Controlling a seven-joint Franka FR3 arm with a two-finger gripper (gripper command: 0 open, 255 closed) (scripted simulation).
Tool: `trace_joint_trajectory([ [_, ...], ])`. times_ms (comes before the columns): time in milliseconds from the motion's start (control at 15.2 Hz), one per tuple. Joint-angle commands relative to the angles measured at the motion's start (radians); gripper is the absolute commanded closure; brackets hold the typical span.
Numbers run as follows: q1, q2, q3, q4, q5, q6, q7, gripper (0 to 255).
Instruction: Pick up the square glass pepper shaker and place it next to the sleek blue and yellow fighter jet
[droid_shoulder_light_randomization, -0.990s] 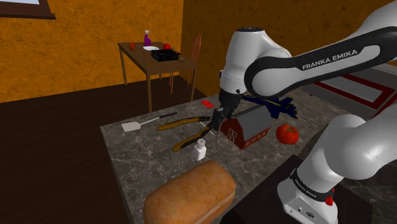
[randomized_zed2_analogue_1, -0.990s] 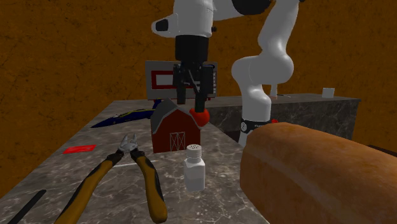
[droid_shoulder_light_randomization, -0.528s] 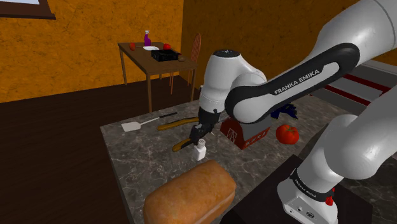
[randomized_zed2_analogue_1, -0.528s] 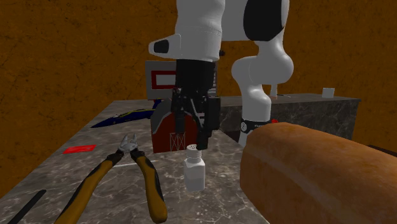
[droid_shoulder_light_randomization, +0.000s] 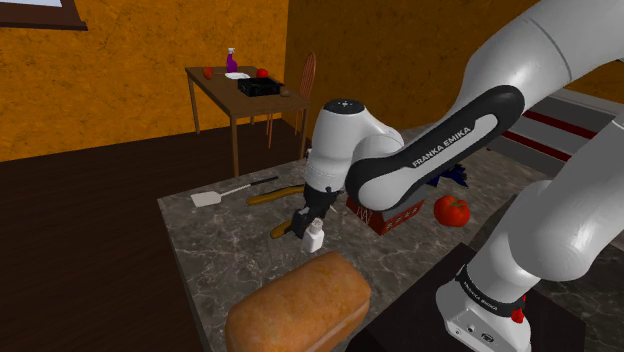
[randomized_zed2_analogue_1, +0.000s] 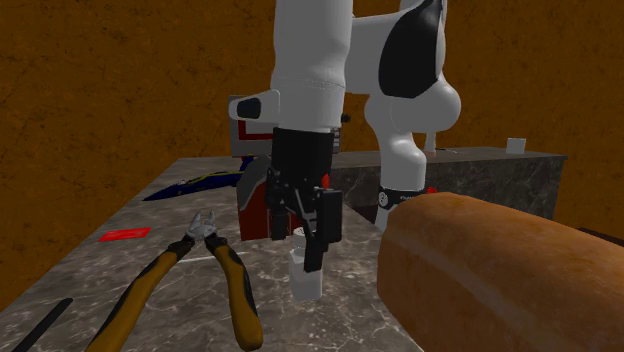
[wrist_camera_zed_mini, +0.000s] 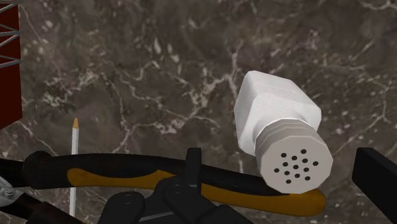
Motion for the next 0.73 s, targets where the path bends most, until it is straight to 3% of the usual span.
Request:
trace_joint_trajectory([
  [0,-0.005,0.019,0.002,-0.004,-0.016,0.021,0.010,0],
  [462,-0.005,0.018,0.001,-0.004,-0.016,0.021,0.010,0],
  [528,-0.005,0.018,0.001,-0.004,-0.016,0.021,0.010,255],
  [660,-0.005,0.018,0.001,-0.004,-0.016,0.021,0.010,255],
])
